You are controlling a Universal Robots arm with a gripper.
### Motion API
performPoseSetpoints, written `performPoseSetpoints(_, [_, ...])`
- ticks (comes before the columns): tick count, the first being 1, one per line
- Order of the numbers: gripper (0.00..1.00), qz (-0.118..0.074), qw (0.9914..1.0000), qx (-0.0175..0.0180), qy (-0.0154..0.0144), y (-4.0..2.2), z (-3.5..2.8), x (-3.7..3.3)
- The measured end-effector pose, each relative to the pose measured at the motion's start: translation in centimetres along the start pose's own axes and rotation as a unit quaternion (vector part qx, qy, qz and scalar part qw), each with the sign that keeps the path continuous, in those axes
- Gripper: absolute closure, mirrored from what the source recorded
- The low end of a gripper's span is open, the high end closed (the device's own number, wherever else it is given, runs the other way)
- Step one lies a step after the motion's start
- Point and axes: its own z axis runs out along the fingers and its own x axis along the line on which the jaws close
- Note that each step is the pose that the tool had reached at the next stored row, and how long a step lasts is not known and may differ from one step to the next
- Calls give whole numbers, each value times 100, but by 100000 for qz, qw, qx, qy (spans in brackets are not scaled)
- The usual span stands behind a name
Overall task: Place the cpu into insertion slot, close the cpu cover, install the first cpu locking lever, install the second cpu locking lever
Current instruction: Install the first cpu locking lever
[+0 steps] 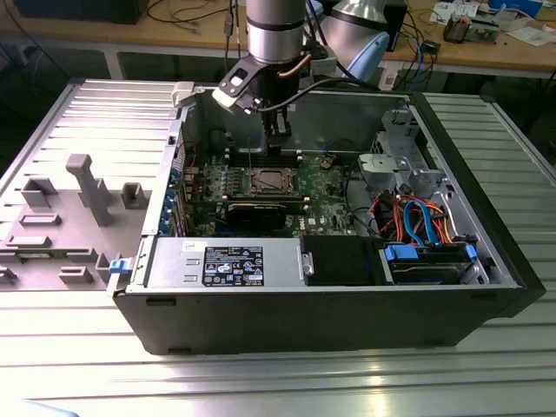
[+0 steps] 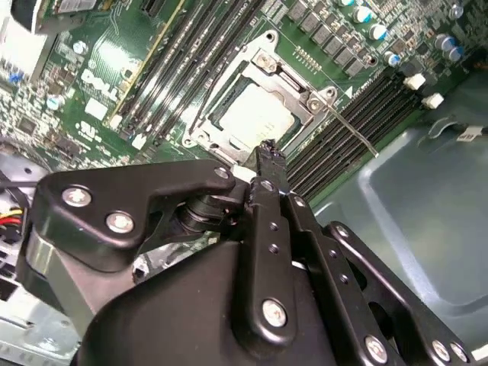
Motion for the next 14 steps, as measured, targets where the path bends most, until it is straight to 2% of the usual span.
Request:
performPoseSetpoints(2, [89, -2823, 99960, -28, 127, -1, 1, 0])
performPoseSetpoints(5, [89, -6281, 99802, -58, 285, -4, 3, -2])
performPoseSetpoints(7, [89, -8188, 99664, -74, 367, -6, 4, -5])
performPoseSetpoints(10, [89, -11254, 99363, -100, 503, -7, 5, -6])
performPoseSetpoints(14, [89, -13649, 99062, -122, 611, -7, 5, -6])
